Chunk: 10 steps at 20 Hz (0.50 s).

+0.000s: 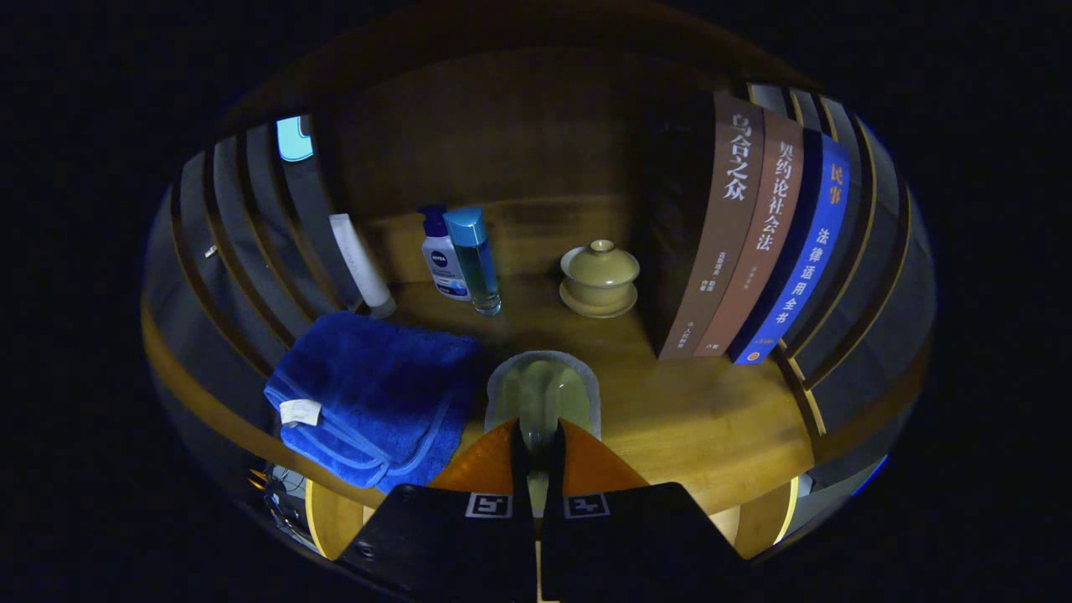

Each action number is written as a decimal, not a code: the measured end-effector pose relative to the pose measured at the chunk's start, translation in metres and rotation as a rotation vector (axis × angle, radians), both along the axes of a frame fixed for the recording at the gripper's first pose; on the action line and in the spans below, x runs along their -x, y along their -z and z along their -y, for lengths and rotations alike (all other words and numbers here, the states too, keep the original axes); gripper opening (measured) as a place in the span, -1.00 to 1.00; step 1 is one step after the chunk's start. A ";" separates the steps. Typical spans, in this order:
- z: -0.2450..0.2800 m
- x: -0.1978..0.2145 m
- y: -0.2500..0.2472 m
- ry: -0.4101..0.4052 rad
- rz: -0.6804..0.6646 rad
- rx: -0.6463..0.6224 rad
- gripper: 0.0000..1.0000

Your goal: Pull open the drawer, take out the items inside it, and place them on the countertop above the cabinet.

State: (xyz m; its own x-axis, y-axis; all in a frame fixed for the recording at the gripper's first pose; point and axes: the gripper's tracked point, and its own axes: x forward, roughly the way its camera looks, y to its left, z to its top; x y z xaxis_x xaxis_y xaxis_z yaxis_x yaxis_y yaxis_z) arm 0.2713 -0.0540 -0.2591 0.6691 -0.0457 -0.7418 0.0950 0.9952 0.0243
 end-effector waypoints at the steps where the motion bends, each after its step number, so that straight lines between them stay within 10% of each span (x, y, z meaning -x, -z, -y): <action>1: 0.001 -0.003 0.005 0.000 -0.004 -0.004 -0.78; 4: -0.002 -0.009 0.009 0.017 0.003 -0.062 -0.57; 9: 0.000 -0.006 -0.002 0.019 0.039 -0.069 1.00; 10: -0.001 -0.004 -0.005 0.018 0.043 -0.069 1.00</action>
